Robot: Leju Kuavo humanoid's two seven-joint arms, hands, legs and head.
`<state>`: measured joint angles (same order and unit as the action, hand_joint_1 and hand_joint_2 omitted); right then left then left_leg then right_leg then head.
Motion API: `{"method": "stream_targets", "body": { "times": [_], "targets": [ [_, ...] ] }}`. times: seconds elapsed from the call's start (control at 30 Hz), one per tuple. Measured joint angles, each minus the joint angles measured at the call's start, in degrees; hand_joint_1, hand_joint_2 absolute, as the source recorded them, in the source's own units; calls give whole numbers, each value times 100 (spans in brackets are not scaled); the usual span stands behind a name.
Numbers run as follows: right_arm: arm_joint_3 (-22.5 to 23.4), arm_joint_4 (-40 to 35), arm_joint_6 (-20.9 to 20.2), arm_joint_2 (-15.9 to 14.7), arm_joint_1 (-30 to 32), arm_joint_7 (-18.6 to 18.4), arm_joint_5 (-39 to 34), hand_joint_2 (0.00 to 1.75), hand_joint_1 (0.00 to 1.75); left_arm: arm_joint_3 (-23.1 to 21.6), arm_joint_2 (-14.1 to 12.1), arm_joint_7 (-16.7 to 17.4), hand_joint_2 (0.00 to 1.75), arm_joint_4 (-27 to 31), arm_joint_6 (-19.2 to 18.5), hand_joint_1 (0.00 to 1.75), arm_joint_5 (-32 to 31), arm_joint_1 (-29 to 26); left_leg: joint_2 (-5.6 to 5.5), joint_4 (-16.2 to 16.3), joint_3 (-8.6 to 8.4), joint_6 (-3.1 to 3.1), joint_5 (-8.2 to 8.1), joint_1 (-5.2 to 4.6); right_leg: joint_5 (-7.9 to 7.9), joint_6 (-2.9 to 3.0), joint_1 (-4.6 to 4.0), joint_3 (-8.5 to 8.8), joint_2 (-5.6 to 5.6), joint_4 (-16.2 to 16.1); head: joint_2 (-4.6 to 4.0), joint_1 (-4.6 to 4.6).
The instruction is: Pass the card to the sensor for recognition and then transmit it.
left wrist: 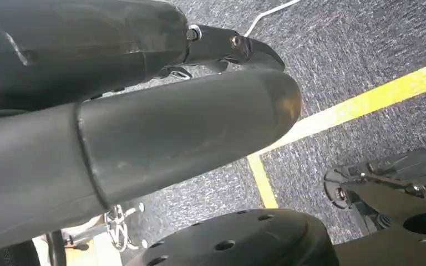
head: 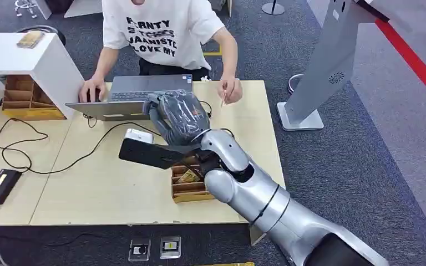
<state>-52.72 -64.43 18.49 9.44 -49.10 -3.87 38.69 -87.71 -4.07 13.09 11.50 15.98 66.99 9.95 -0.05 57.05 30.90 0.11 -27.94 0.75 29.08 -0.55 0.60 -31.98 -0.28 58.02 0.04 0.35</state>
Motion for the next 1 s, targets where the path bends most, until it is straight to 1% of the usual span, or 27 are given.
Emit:
{"method": "stream_targets", "body": {
  "times": [0.03,0.07,0.1,0.3,0.6,0.8,1.0],
  "targets": [
    [-11,56,-11,22,-7,0,6,175,161,0,0,0,0,0,0,0,0,0,0,0,0,0,0,0,0,0,0,0,0,0,0,0],
    [-26,107,-17,44,-21,2,9,175,21,0,0,0,0,0,0,0,0,0,0,0,0,0,0,0,0,0,0,-1,1,0,0,0],
    [-42,171,-20,61,-39,2,9,175,0,0,0,-2,0,0,2,0,0,0,0,0,0,0,0,0,0,0,0,-1,1,0,0,0],
    [-146,397,4,127,-78,9,9,175,0,0,-2,-9,0,0,7,0,2,0,0,0,0,0,0,0,0,0,0,-1,1,0,0,0],
    [-242,544,22,159,-117,37,41,175,0,0,-7,-65,0,0,44,0,9,-4,0,0,0,0,0,0,0,0,0,-1,1,0,0,0],
    [-249,651,122,205,-140,144,-24,175,0,0,-4,-100,0,0,59,0,46,-15,0,0,-1,0,0,0,0,0,0,-1,0,0,0,0],
    [-251,715,181,203,-130,131,-42,175,0,0,-4,-111,0,0,61,0,50,-28,0,0,-1,0,0,0,0,0,0,-2,3,0,0,0]
  ]
}}
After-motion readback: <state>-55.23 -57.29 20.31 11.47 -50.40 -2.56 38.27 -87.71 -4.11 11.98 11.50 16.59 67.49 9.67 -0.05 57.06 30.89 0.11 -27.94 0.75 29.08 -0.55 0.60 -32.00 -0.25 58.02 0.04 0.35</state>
